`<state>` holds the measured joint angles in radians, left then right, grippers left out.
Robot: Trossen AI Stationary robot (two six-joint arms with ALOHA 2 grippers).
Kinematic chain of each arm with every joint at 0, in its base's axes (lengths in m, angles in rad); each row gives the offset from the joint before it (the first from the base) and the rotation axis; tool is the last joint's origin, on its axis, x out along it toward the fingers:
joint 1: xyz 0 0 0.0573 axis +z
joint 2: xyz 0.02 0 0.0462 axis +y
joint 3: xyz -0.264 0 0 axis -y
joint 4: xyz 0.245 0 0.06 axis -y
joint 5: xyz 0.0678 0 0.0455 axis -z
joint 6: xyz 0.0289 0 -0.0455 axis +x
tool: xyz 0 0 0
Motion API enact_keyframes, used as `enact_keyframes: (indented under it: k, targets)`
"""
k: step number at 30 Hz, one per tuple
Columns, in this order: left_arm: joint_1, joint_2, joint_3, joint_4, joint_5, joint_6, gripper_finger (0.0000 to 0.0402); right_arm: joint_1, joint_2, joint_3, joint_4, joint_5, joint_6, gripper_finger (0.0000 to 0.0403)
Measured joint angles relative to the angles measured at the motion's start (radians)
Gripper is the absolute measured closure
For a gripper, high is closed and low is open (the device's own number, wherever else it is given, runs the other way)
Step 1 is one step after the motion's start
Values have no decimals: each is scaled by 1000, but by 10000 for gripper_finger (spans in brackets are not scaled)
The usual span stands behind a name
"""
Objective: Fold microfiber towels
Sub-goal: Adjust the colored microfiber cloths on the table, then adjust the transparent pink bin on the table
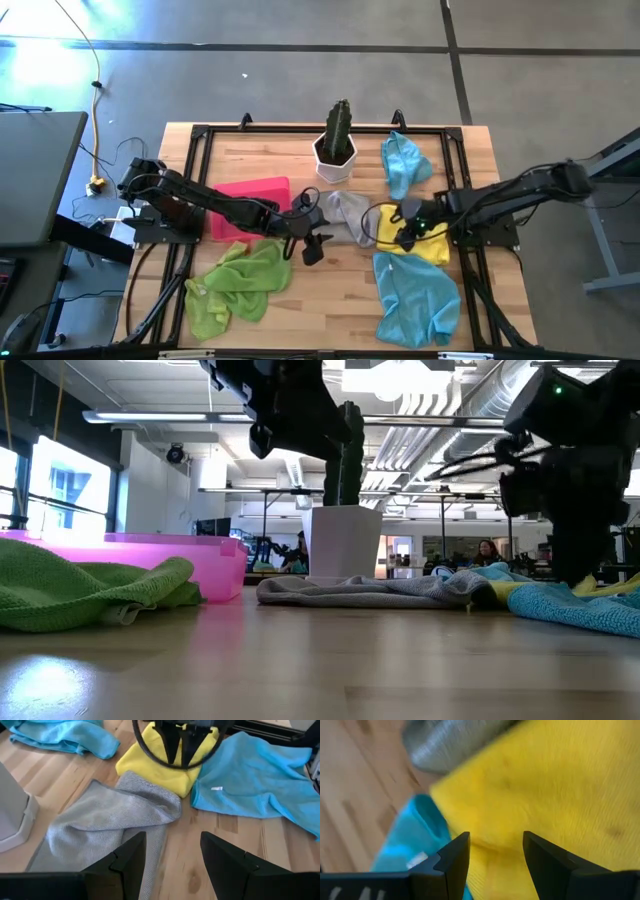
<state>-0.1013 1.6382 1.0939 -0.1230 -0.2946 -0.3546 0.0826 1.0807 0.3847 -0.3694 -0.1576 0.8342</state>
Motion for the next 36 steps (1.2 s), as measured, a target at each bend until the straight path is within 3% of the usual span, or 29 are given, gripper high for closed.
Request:
enact_keyframes:
  k: [5, 12, 20, 23, 27, 33, 36]
  targets:
    - [-4, 0, -1, -16, 0, 0, 223, 64, 72, 5, -54, -22, 71, 226]
    - [-5, 0, -1, -21, -3, 0, 223, 192, 92, 11, -107, -264, 234, 226]
    - [-5, 0, -1, -38, -7, 1, 223, 312, 92, 144, -318, -288, 234, 226]
    - [-5, 0, -1, -38, -7, 17, 223, 341, 92, 228, -416, -190, 187, 226]
    - [-5, 0, -1, -38, -8, 72, 223, 366, 91, 314, -410, 72, 85, 226]
    - [-5, 0, -1, -45, -7, 148, 223, 354, 91, 311, -211, 481, -93, 226]
    - [-5, 0, -1, -106, -8, 113, 223, 322, 91, 282, -95, 554, -103, 226]
